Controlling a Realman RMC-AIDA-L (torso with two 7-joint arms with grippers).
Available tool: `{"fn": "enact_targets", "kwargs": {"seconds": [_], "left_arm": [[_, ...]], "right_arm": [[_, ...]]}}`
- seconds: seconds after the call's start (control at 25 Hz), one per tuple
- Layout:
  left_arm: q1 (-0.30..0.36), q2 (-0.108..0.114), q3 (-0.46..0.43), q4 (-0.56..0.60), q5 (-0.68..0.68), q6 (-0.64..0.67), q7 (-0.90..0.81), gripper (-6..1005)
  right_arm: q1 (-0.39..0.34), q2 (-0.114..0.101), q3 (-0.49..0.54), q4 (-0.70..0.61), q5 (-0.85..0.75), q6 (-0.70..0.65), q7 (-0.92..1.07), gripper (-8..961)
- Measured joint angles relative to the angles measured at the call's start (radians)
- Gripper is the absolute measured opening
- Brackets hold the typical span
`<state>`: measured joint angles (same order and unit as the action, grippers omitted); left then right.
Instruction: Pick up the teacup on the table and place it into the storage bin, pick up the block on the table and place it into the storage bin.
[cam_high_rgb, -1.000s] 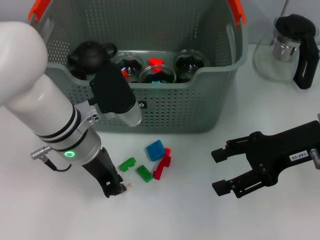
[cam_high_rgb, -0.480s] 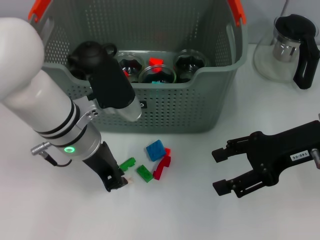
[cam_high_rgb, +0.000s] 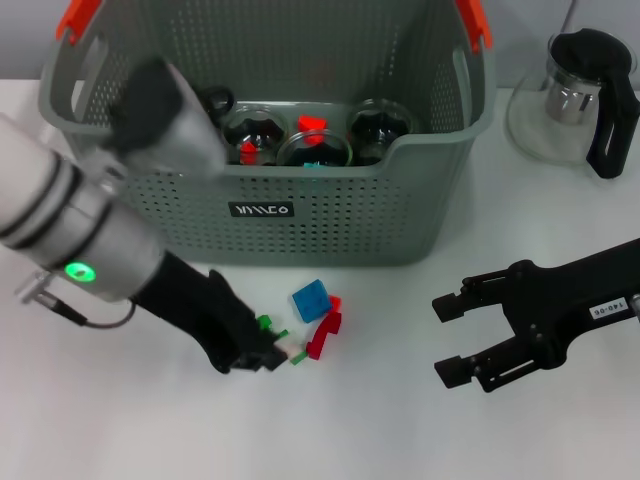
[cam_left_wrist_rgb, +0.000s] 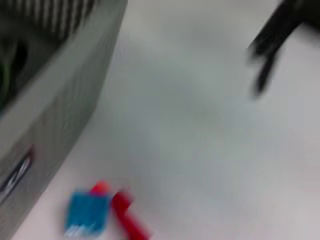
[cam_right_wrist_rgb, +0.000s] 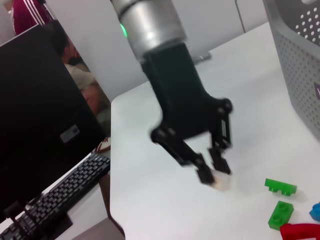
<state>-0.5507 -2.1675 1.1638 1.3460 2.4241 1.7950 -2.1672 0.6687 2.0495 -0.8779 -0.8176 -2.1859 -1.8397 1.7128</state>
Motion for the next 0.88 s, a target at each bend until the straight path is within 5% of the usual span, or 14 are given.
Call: {"fn": "enact_targets", "kwargs": {"seconds": [0.24,0.4,0.68,0.72,0.88], "left_arm": [[-0.06,0.025,-0.279,0.029,-0.213,0.164,0.052,164],[-0.157,0.077,-0.39,0.022,-0.286,0.085,0.01,162],[-0.259,0.143,-0.374,-0.07,-0.24,-0.121,-0.038,156],[-0.309,0.162,-0.354,-0.157,-0.163,-0.234,-0.057,156],[-0.356,0.163,-0.333,-0.243,-0.06,-0.354,-0.082,156]], "right_arm": [[0.0,-0.005,0.007,0.0,-0.001,-0.008,0.001,925],[0.0,-0.005,0.008,0.001,-0.002,-0.008,0.0,925],[0.007,-0.004,0.008,0.001,-0.001,-0.008,0.002,926],[0.008,-0.003,0.008,0.004,-0.001,-0.008,0.002,926],[0.009,-0.001,0.008,0.006,-0.001,-0.007,0.004,925]]}}
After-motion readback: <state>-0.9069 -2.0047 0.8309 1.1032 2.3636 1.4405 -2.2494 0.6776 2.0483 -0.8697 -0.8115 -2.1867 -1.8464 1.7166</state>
